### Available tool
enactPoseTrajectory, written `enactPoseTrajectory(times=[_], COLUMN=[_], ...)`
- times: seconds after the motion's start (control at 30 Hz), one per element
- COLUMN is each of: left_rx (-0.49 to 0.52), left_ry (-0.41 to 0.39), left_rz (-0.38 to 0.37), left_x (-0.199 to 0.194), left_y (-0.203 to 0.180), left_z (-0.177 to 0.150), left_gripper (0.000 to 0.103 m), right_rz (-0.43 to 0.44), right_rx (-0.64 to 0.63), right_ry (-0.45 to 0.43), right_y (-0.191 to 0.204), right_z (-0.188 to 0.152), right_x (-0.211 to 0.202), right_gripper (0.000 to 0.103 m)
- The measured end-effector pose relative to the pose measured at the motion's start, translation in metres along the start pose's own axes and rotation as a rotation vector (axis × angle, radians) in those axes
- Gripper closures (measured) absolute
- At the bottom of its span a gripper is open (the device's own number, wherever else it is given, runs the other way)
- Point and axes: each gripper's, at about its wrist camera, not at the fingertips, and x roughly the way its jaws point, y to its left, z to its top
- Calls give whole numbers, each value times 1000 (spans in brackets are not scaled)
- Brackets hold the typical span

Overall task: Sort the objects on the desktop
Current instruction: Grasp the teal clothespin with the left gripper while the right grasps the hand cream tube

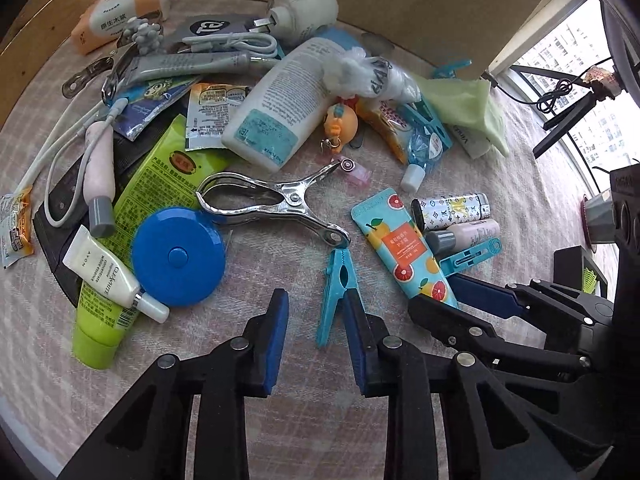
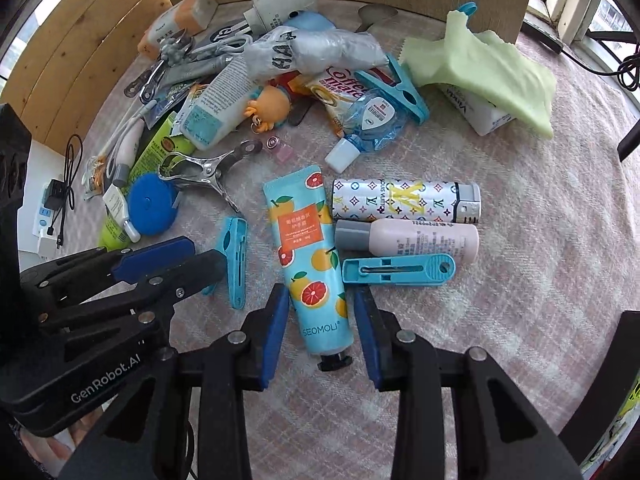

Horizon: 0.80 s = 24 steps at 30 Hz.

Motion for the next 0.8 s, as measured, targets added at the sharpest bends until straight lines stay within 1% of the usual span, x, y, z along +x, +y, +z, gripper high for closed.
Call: enactPoseTrajectory(times=[0.03,0.17,0.23,0.27,0.3,0.4,0.47,0.5,0.53,0.57,0.6,0.7,0.8], left_rx=[-5,-11,-16,-10,-3,15,24,36,42,44,44,32,25], left_ry=[3,13,13,11,10,9,19,3,6,0,1,-4,7], left_rz=[-3,-13,-34,-42,-37,-29,5,12,18,32,31,6,-25], left_x=[0,3,4,3,6,8,12,12,14,14,15,15,15], left_y=[1,4,-2,-4,-17,-24,-29,-30,-32,-34,-39,-41,-44], left_z=[-1,-6,-10,-11,-13,-15,-15,-9,-9,-10,-7,-10,-23], left_gripper=[71,64,55,55,55,55,58,61,71,77,80,81,81], right_rz=[-4,-10,-1,3,8,16,17,16,17,20,23,36,58], right_rx=[-4,-15,-6,-2,4,21,28,32,38,43,46,61,95], right_ry=[4,17,19,18,17,15,11,8,4,2,1,-4,-3], right_y=[0,0,-3,-4,-6,-11,-13,-14,-15,-16,-17,-19,-25], right_z=[-3,-20,-29,-33,-37,-47,-53,-56,-59,-61,-64,-74,-85], right_x=[0,-3,-5,-6,-7,-9,-11,-12,-12,-13,-13,-16,-19], right_gripper=[73,75,75,75,75,75,75,75,76,76,76,76,76])
